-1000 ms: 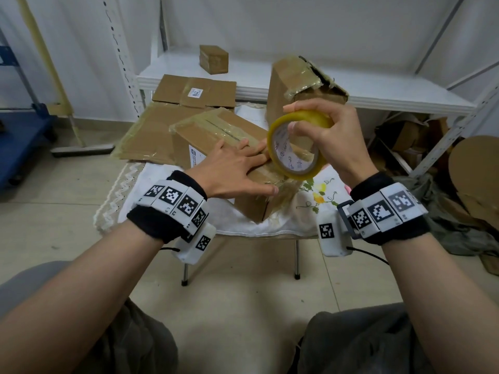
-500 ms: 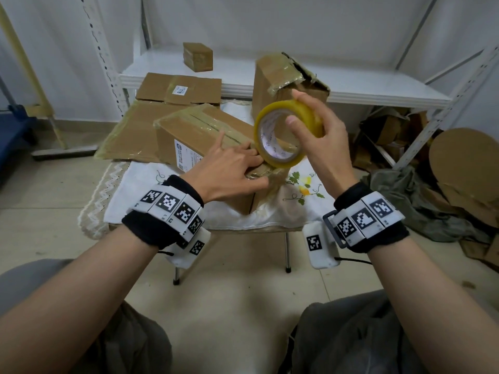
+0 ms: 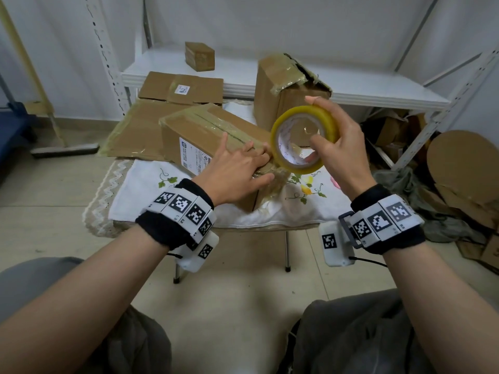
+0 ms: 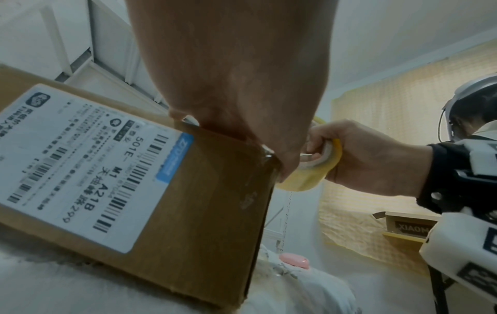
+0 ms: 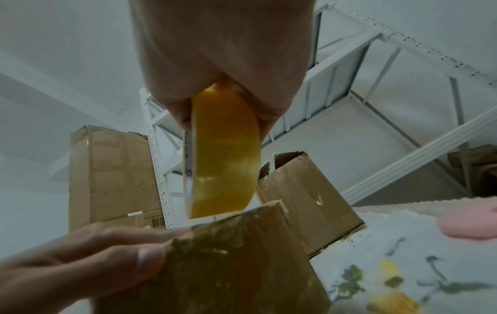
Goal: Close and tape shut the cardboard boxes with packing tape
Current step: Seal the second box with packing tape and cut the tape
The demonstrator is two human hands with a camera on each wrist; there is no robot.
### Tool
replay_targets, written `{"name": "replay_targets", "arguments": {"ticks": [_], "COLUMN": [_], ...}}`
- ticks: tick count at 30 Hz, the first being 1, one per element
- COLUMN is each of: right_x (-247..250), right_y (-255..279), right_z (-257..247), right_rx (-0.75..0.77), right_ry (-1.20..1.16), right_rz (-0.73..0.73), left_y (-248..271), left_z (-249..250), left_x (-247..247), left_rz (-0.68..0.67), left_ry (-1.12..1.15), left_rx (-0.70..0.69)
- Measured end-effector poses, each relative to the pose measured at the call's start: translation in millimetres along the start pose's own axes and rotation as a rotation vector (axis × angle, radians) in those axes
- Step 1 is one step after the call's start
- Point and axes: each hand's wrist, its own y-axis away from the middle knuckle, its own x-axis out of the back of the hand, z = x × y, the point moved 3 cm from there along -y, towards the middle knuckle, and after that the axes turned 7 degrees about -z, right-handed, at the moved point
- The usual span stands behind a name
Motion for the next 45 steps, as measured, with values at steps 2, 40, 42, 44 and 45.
{"name": "replay_targets", "arguments": {"ticks": [2, 40, 42, 44, 45], "right_x": [5, -9, -12, -15, -16], "right_y": [1, 6, 1, -5, -8], "right_z": [1, 67, 64, 62, 61], "right_rx": [-0.027, -0.711, -0.678, -0.64, -0.624], "right_ry": [-0.001, -0.971, -0.987, -0.975, -0.956], "right_rz": [0.009, -0.203, -0.185, -0.154, -0.133], "left_y": [-1, -2, -1, 0, -1], "left_z": [0, -49, -50, -52, -53], "left_x": [-1, 20, 24, 26, 26], "left_rz": [-0.001, 0.122, 0.132, 0.132, 0.138], "left_ry": [-0.013, -0.18, -0.173, -0.146, -0.135], "left_rx": [-0.002, 0.001, 0.035, 0.067, 0.08]}}
